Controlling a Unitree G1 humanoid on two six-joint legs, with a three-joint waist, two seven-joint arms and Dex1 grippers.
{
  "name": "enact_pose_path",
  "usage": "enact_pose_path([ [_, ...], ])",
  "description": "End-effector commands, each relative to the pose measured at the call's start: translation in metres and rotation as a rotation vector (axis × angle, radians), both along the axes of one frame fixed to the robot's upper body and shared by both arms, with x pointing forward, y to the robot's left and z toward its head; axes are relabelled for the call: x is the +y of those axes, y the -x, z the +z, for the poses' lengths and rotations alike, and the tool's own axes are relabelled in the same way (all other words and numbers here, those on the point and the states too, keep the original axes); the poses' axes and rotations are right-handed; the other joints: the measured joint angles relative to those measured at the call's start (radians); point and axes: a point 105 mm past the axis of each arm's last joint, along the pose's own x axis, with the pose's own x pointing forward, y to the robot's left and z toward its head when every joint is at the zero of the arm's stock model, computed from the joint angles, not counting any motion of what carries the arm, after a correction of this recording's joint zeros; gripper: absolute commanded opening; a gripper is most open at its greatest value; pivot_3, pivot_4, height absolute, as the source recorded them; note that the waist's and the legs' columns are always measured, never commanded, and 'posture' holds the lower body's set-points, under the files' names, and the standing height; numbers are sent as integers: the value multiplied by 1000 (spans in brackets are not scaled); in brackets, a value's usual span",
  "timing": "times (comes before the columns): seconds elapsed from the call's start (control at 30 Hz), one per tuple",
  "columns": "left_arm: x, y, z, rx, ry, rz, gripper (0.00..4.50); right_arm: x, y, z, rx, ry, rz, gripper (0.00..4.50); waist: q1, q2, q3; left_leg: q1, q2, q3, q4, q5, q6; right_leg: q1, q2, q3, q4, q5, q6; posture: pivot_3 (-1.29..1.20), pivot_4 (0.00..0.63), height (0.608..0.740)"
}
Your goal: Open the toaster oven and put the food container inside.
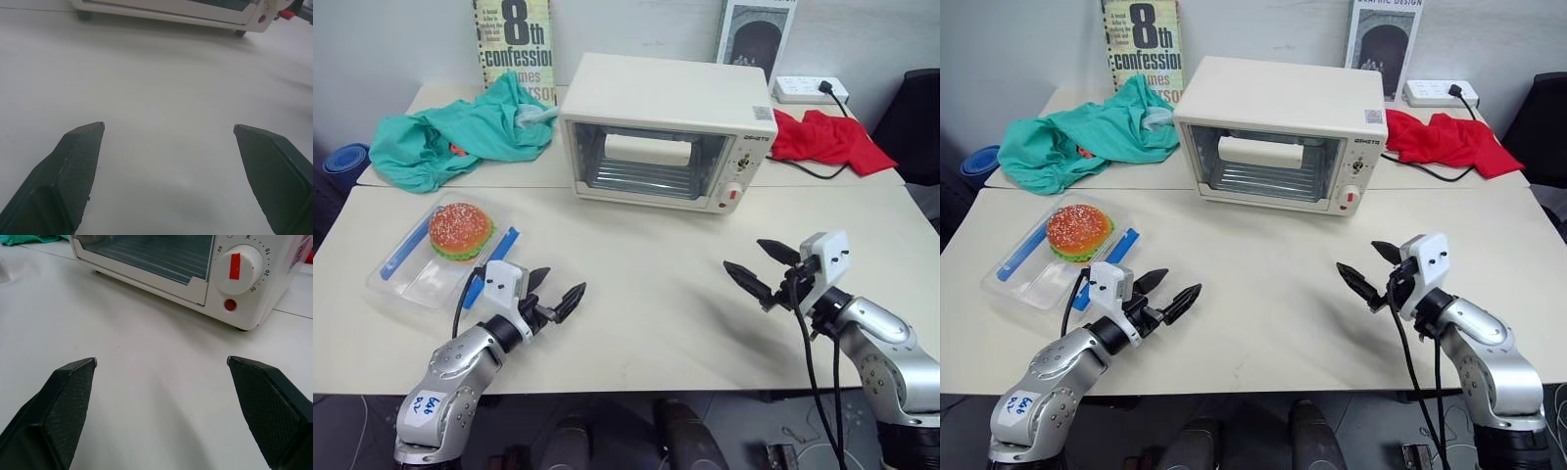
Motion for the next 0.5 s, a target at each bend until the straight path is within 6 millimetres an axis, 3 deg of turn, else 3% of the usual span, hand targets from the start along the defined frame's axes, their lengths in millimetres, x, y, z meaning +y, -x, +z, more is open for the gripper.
enact_pose_path([
  [0.03,-4,0,6,-36,-44,-8,4500,3,-2,8,-26,5,16,4463,-1,0,0,0,0,0,0,0,0,0,0,0,0,0,0,0,150,740],
  [0.37,-9,7,16,-10,90,-49,4500,6,-8,10,-15,-22,37,4463,-1,0,0,0,0,0,0,0,0,0,0,0,0,0,0,0,150,740],
  [0.5,-28,20,42,-85,22,-279,4500,25,-12,29,-28,-66,115,4463,-4,0,0,0,0,0,0,0,0,0,1,0,0,0,0,0,150,740],
])
